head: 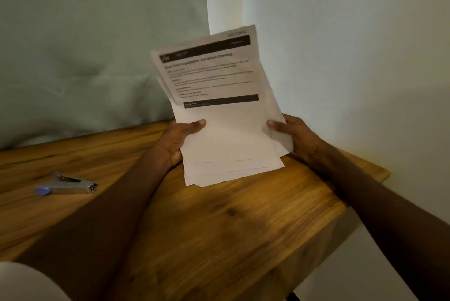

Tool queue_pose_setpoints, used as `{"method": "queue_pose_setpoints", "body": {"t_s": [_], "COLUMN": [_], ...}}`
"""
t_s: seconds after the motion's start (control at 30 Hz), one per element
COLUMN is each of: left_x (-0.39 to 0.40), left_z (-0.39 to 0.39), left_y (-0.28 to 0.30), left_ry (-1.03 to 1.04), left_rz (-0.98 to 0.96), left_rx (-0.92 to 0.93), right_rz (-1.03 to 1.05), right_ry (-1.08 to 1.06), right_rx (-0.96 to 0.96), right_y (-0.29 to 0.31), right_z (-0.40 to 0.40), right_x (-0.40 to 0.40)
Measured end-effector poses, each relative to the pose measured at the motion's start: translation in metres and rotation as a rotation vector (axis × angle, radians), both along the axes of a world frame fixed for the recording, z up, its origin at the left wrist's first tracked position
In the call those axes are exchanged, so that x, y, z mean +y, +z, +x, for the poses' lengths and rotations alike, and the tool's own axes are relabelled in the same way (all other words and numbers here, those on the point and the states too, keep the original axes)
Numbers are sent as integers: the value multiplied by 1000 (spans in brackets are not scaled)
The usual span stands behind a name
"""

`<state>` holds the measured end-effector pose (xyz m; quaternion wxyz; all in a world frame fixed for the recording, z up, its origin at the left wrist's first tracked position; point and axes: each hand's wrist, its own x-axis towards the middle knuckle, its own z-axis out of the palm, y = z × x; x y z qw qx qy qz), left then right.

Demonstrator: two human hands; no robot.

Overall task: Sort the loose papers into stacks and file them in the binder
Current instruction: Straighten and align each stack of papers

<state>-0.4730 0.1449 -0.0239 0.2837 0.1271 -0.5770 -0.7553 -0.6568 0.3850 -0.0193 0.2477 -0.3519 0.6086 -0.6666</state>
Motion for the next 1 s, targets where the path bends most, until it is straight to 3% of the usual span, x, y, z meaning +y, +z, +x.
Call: {"method": "queue_pose_setpoints", "body": {"t_s": [0.07, 0.17, 0.37, 0.5, 0.6, 0.7, 0.77, 0.9, 1.0], "left_x": [-8, -33, -76, -77, -71, -69, -71, -75, -77], "left_z": [5, 18, 43, 38, 30, 28, 29, 31, 32], "left_y": [0, 1, 1, 2, 1, -1, -2, -4, -6], "left_ry": [12, 76, 231, 202, 193, 218, 216, 216, 224], "left_rz": [24, 77, 91, 78, 10, -29, -22, -21, -7], "left_rx": [-25, 3, -3, -60, -124, -122, -104, -85, -74], "right_rz": [105, 223, 564, 780, 763, 661, 719, 889, 770], "right_ry": [-99, -312, -373, -480, -561, -546, -501, -536, -604], "right_rx": [59, 358, 866, 948, 964, 1111, 1141, 1024, 1193], "right_y": [1, -7, -20, -23, -24, -23, -24, -25, -26], "right_z": [1, -5, -17, -21, -23, -17, -16, -24, -21], "right_x": [0, -4, -11, -14, -13, -14, -16, -16, -16]}}
